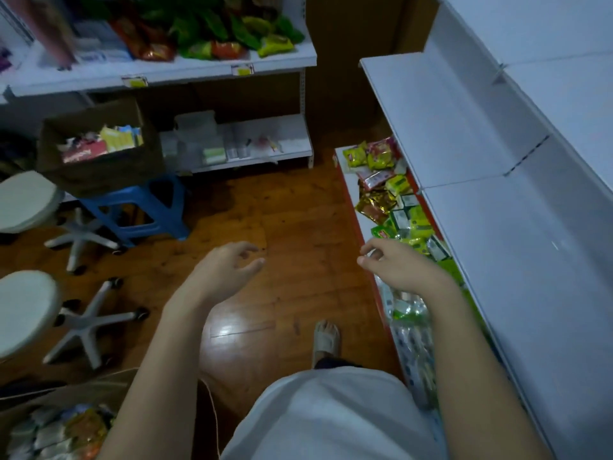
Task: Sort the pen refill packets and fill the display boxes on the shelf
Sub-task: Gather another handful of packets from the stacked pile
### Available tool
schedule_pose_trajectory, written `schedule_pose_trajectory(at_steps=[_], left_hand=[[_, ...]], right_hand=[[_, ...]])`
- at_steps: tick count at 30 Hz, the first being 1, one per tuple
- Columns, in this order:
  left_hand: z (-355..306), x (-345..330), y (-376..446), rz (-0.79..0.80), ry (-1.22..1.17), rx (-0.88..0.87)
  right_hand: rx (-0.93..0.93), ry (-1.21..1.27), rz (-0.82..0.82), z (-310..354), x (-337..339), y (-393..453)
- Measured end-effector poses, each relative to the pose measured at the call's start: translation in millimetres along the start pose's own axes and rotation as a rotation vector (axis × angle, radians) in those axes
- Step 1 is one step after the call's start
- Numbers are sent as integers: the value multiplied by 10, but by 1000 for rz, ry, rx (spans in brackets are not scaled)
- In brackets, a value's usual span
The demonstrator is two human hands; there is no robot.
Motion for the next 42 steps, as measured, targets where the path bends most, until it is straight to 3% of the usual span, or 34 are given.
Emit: schedule_pose_trajectory(at_steps=[7,14,24,35,38,42], left_hand=[[-65,683,1088,-113,-31,19],[144,1121,2378,-122,-59,18],[166,1693,4580,-17,-85,-129],[-756,1811,6497,145,98,-342],[-1374,1862,6958,180,117,-445],[-2568,2196,7458,120,151,-757]], right_hand=[[83,14,-22,633,615,1306],[48,-24,99,1030,651,2456],[-47,69,-96,1692,1329,4069],[-188,169,-122,1434,2005,5364],[-170,198,-200,1387,2499,5672],[-86,272,-403,1490,3383,5897]])
Point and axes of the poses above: each hand's wrist, its own y-axis towards the middle knuckle, its own x-axis out of the back of the hand, z = x × y, the point moved 8 cm from there along y, towards the middle knuckle, and after that the axes turned 6 degrees about -z, right-handed, at the moved point
